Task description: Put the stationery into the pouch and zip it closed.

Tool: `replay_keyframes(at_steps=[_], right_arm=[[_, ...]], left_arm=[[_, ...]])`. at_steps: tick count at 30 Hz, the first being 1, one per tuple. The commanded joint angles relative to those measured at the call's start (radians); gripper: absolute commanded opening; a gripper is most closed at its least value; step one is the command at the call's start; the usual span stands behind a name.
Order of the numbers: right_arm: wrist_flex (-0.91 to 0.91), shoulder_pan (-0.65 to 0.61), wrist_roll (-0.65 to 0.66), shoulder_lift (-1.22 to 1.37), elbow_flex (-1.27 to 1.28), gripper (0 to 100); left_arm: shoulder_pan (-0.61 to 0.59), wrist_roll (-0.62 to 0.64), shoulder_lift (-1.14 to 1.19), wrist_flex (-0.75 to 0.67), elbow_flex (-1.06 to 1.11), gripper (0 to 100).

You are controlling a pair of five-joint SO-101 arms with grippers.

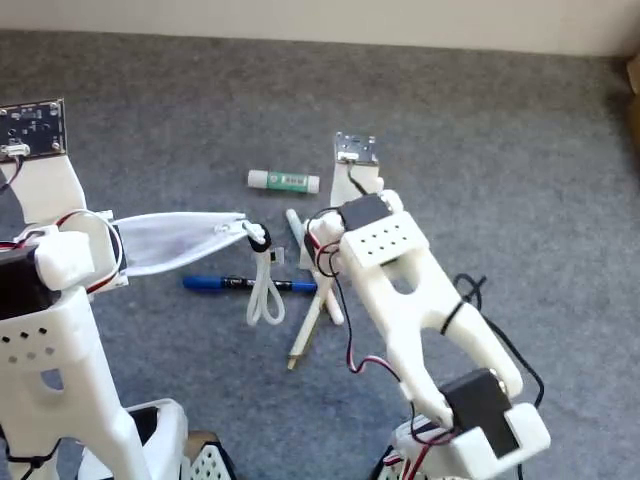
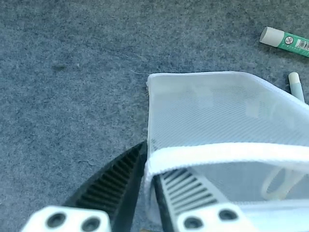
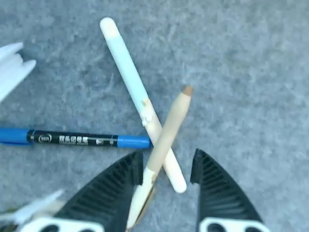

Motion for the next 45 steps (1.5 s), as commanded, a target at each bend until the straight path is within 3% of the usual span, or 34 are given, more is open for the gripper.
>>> replay_keyframes(at_steps=[1, 16, 45], right_arm=[[-0.059, 0.015, -0.012, 0.022, -0.019, 15.9], [-0.120, 0.051, -0.012, 0.203, -0.025, 15.9], [-0.122, 0.047, -0.012, 0.211, -0.019, 11.7]], left_arm=[[0.013, 0.005, -0.004, 0.008, -0.004, 1], [0.013, 0.005, -0.004, 0.008, 0.002, 1], [0.013, 0.005, -0.004, 0.005, 0.021, 1]])
